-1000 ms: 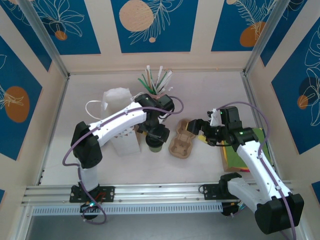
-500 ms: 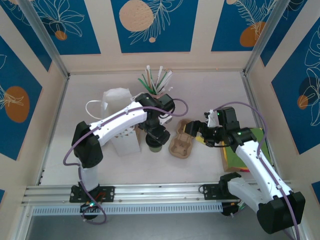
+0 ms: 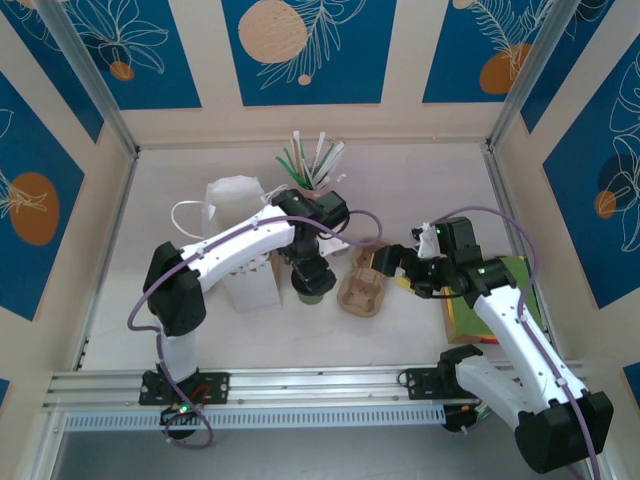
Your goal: Pack the takeout coffee
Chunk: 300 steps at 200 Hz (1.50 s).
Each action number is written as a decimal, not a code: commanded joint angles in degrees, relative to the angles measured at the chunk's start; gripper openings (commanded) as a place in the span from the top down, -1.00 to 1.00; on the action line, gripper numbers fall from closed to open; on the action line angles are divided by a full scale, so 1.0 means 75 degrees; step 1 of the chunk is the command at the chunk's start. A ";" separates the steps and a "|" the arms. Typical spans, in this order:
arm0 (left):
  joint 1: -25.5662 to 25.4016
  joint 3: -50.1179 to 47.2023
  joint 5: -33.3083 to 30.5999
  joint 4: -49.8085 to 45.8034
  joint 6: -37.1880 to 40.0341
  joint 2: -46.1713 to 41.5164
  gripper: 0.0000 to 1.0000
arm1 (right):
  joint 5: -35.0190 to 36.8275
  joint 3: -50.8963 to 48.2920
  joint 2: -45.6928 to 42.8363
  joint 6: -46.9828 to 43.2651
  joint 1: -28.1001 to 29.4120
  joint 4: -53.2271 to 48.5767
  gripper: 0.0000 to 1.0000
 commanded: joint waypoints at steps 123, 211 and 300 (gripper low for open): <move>0.0115 -0.0397 -0.0090 0.0041 0.0402 -0.0257 -0.70 | 0.0102 0.0141 -0.0107 0.0162 0.0141 -0.0287 -0.98; 0.0108 -0.0061 0.0008 -0.0120 0.0353 -0.0160 -0.66 | 0.0096 0.0136 -0.0095 0.0173 0.0147 -0.0283 -0.98; 0.0109 -0.0045 0.0020 -0.0170 0.0353 -0.0128 -0.64 | 0.0033 0.0124 -0.0042 0.0162 0.0152 -0.0195 -0.98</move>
